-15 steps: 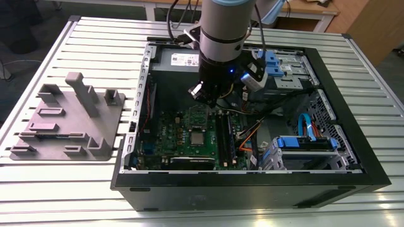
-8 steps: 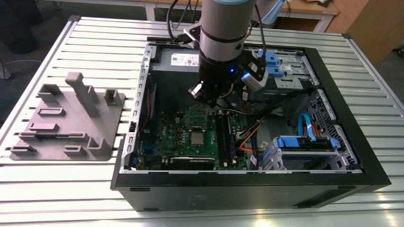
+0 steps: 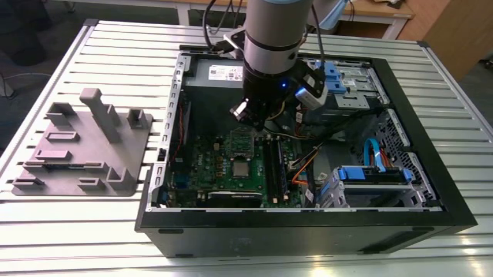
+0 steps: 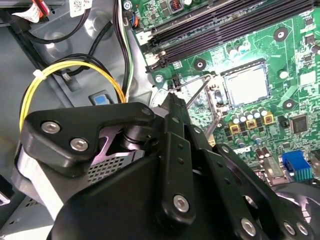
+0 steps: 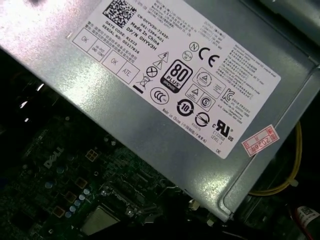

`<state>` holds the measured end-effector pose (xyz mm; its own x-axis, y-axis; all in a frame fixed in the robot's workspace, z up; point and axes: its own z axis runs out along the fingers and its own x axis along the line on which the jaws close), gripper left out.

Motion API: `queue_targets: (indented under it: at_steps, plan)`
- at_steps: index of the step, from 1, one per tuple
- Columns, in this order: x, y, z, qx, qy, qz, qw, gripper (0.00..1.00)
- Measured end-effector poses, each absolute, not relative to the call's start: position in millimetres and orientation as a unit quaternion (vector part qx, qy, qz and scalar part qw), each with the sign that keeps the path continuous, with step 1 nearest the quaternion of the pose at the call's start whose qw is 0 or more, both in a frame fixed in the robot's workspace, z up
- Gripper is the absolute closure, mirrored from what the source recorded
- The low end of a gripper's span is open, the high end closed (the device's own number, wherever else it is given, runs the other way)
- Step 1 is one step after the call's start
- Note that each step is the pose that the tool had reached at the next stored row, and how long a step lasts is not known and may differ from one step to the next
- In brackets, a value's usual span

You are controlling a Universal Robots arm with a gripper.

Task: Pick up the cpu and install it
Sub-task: 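Close the cpu cover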

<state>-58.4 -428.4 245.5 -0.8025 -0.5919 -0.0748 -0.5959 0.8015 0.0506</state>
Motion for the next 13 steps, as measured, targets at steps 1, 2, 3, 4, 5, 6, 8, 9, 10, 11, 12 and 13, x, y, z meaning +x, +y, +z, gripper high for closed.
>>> queue_targets:
  at_steps: [1,2,3,4,5,6,8,9,10,11,12,13]
  plan:
    - [-58.5,-428.9,245.5,-0.315,0.948,0.036,0.028,0.89]
    - [-58.5,-429.5,245.5,-0.316,0.948,0.036,0.028,0.89]
    - [-58.5,-430.2,245.5,-0.318,0.947,0.036,0.027,0.89]
    - [-58.5,-430.8,245.5,-0.319,0.947,0.036,0.027,0.89]
    - [-58.6,-431.4,245.5,-0.321,0.946,0.036,0.027,0.89]
    - [-58.6,-432.1,245.5,-0.323,0.945,0.036,0.027,0.89]
    - [-58.7,-433.6,245.5,-0.326,0.944,0.036,0.027,0.89]
    - [-58.7,-434.3,245.5,-0.327,0.944,0.036,0.027,0.89]
    - [-58.8,-435.1,245.5,-0.329,0.943,0.036,0.027,0.89]
    - [-58.8,-435.9,245.5,-0.330,0.943,0.036,0.027,0.89]
    - [-58.9,-436.7,245.5,-0.332,0.942,0.036,0.027,0.89]
    - [-58.9,-437.5,245.5,-0.333,0.942,0.036,0.027,0.89]
